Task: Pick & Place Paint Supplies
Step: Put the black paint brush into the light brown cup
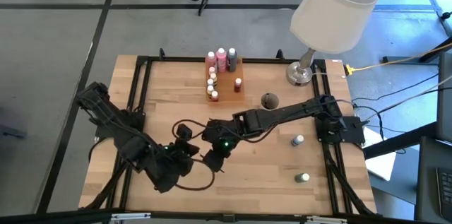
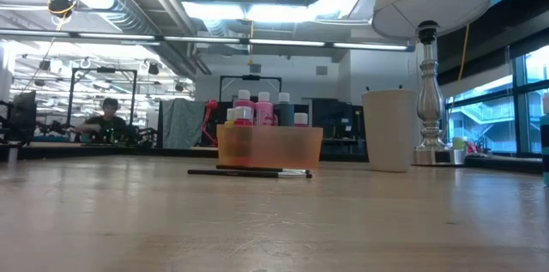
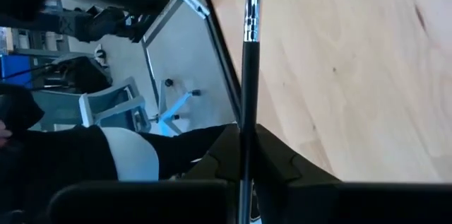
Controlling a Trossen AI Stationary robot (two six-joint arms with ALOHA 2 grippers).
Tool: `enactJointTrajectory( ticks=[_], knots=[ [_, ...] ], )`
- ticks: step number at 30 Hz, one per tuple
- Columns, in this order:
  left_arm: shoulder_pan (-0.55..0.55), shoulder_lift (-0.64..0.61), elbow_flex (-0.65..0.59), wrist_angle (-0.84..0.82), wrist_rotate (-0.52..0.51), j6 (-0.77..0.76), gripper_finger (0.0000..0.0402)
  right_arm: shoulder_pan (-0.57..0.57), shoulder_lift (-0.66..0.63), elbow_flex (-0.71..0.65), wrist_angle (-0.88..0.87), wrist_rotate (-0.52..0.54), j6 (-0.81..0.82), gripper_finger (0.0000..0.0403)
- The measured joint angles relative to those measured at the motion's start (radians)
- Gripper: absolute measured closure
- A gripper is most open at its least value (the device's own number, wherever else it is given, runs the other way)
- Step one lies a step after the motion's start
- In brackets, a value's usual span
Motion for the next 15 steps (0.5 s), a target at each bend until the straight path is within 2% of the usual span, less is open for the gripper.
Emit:
enactJointTrajectory(
  ticks=[6,15],
  knots=[
    [-0.002,0.000,0.067,-0.015,0.009,0.000,0.0344,0.031,-0.028,-0.001,-0.009,-0.005,-0.020,0.0386],
    [-0.002,0.000,0.074,-0.018,0.013,-0.002,0.0316,0.053,-0.064,0.000,-0.069,0.034,-0.049,0.0386]
  ],
)
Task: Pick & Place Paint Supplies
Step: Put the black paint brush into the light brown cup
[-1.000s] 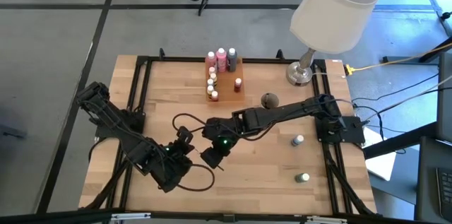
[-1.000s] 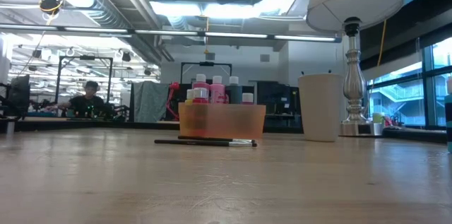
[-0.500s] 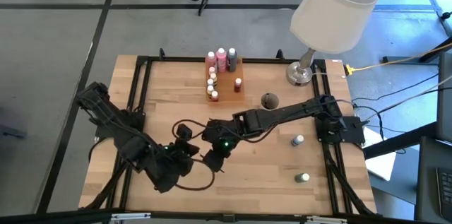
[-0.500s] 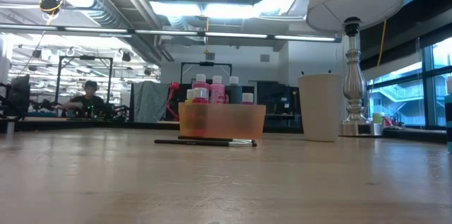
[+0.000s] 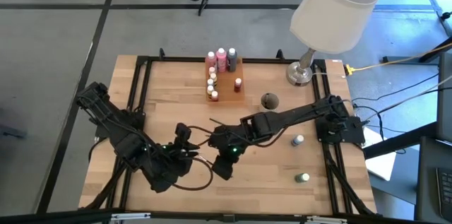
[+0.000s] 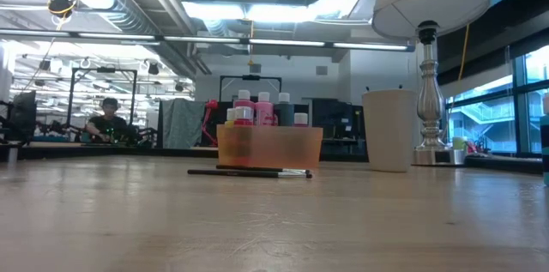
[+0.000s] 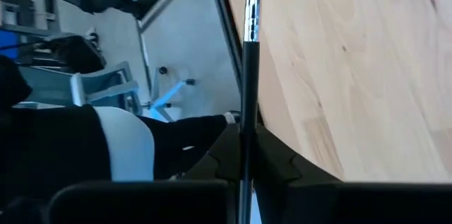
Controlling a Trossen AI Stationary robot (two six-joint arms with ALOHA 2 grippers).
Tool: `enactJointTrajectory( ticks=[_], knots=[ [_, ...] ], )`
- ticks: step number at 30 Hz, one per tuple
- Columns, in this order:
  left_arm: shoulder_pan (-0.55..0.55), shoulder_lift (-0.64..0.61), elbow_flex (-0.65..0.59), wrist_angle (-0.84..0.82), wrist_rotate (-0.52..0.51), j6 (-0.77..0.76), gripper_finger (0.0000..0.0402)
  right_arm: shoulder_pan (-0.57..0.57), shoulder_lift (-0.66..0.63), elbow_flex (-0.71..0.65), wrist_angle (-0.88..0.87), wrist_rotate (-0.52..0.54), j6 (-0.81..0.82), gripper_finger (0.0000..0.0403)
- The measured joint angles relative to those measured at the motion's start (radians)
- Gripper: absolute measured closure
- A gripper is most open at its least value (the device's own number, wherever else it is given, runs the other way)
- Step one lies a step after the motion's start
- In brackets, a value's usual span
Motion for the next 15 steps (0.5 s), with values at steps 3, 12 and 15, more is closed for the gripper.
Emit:
enactJointTrajectory(
  ticks=[3,12,15],
  knots=[
    [0.000,0.000,0.000,0.003,-0.040,0.000,0.0310,0.011,-0.009,0.000,-0.048,0.016,-0.003,0.0386],
    [0.000,-0.001,0.069,-0.001,-0.060,-0.051,0.0302,0.096,-0.136,-0.002,-0.180,0.138,0.000,0.0386],
    [0.000,-0.001,0.093,0.000,-0.056,-0.071,0.0304,0.138,-0.225,-0.002,-0.250,0.247,0.020,0.0386]
  ],
)
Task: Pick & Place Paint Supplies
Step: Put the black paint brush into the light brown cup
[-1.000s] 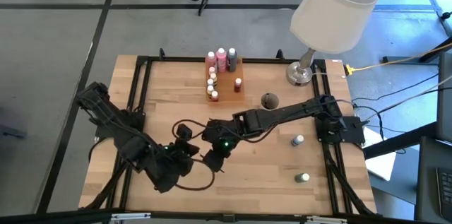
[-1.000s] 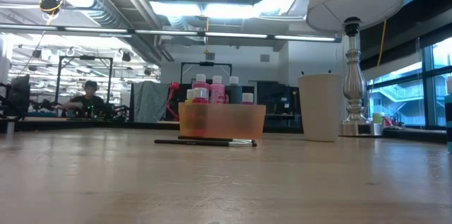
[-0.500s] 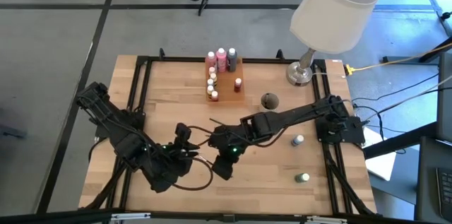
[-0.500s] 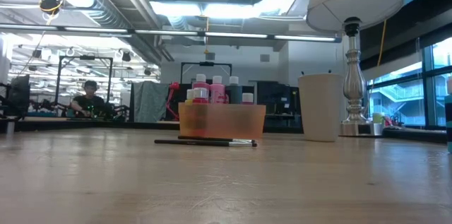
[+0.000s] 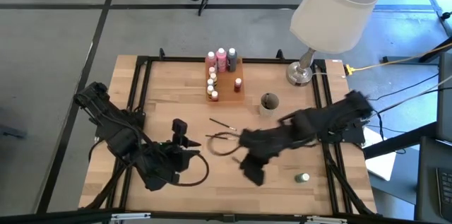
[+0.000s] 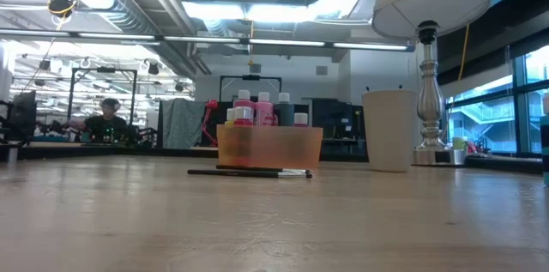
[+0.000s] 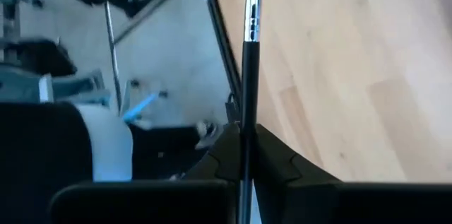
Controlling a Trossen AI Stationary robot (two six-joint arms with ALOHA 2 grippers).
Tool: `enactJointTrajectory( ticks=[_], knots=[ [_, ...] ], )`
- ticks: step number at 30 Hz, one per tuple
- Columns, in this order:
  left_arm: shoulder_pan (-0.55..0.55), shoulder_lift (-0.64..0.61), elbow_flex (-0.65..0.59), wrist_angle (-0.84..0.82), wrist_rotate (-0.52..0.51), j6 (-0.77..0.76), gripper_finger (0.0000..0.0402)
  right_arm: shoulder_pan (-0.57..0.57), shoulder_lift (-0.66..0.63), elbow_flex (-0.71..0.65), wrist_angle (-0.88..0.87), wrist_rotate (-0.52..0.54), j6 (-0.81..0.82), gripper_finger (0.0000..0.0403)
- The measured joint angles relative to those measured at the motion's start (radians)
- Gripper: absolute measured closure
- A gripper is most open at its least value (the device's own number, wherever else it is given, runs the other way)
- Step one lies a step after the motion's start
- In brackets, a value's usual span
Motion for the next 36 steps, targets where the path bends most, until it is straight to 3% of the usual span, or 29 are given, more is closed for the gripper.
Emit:
enactJointTrajectory(
  ticks=[7,15,17,19,23,29,33,36],
  knots=[
    [0.010,0.000,0.014,0.000,0.066,-0.104,0.0306,0.154,-0.236,0.001,-0.153,0.407,0.059,0.0386],
    [0.016,0.000,0.014,0.004,0.139,-0.171,0.0311,0.413,-0.371,0.002,-0.232,1.107,-0.028,0.0386],
    [0.016,0.000,0.014,0.004,0.139,-0.192,0.0311,0.443,-0.371,0.001,-0.248,1.293,-0.092,0.0386],
    [0.016,0.000,0.014,0.006,0.135,-0.213,0.0311,0.432,-0.368,0.001,-0.265,1.393,-0.156,0.0386],
    [0.022,0.000,0.014,0.008,0.110,-0.253,0.0313,0.315,-0.367,0.001,-0.253,1.382,-0.289,0.0386],
    [0.031,0.000,0.013,0.008,0.101,-0.268,0.0313,0.156,-0.411,0.000,0.012,1.193,-0.546,0.0386],
    [0.044,0.000,0.013,0.007,0.101,-0.269,0.0316,0.135,-0.451,0.023,0.198,1.086,-0.859,0.0386],
    [0.055,0.000,0.013,0.007,0.101,-0.223,0.0318,0.182,-0.496,0.097,0.146,1.109,-0.918,0.0386]
  ],
)
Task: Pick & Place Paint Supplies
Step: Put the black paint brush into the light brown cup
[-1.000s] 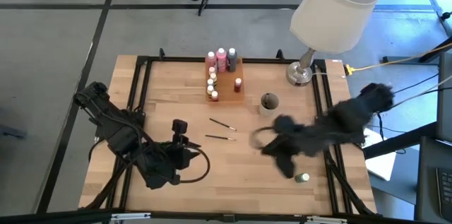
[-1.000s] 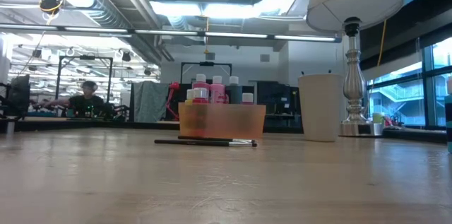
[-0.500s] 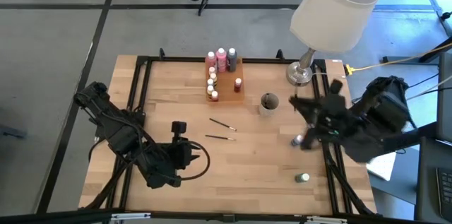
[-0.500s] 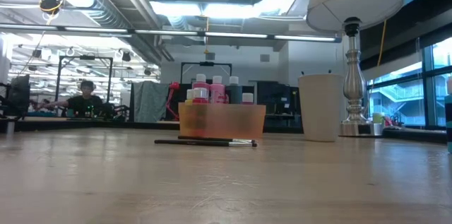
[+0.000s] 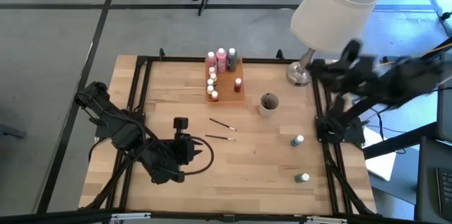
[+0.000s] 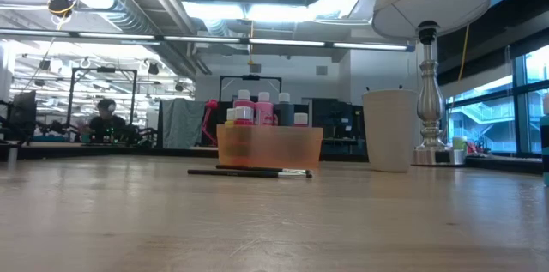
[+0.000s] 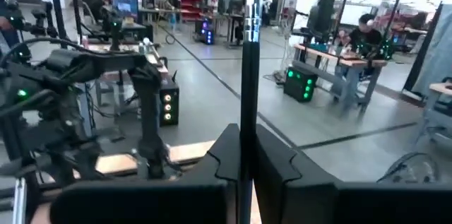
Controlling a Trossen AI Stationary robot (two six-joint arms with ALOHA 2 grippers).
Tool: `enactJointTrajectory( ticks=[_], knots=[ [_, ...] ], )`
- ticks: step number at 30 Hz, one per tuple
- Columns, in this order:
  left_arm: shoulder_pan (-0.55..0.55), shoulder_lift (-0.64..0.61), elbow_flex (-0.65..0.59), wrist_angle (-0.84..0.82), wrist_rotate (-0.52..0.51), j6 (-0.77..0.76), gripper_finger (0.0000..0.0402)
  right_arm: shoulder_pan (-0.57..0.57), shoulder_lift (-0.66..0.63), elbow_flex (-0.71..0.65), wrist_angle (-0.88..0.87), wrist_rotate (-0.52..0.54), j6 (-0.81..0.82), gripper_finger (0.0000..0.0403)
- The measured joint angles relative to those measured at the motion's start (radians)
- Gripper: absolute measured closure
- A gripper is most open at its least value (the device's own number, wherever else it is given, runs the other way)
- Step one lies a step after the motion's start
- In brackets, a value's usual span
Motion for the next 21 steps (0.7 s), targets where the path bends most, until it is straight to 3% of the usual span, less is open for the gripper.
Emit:
enactJointTrajectory(
  ticks=[5,10,11,15,21],
  knots=[
    [0.034,-0.019,-0.002,-0.028,0.002,0.070,0.0318,0.116,-0.097,0.061,-0.318,0.107,0.145,0.0386],
    [0.088,-0.067,-0.001,-0.107,0.009,0.062,0.0320,0.182,-0.167,0.039,-0.736,0.133,0.553,0.0386],
    [0.099,-0.070,-0.001,-0.115,0.011,0.062,0.0320,0.190,-0.180,0.010,-0.759,0.148,0.624,0.0386],
    [0.147,-0.079,-0.001,-0.131,0.047,0.085,0.0318,0.220,-0.228,-0.170,-0.684,0.160,0.628,0.0386],
    [0.208,-0.079,-0.001,-0.135,0.146,0.119,0.0320,0.284,-0.362,-0.470,-0.707,0.244,0.887,0.0386]
  ],
)
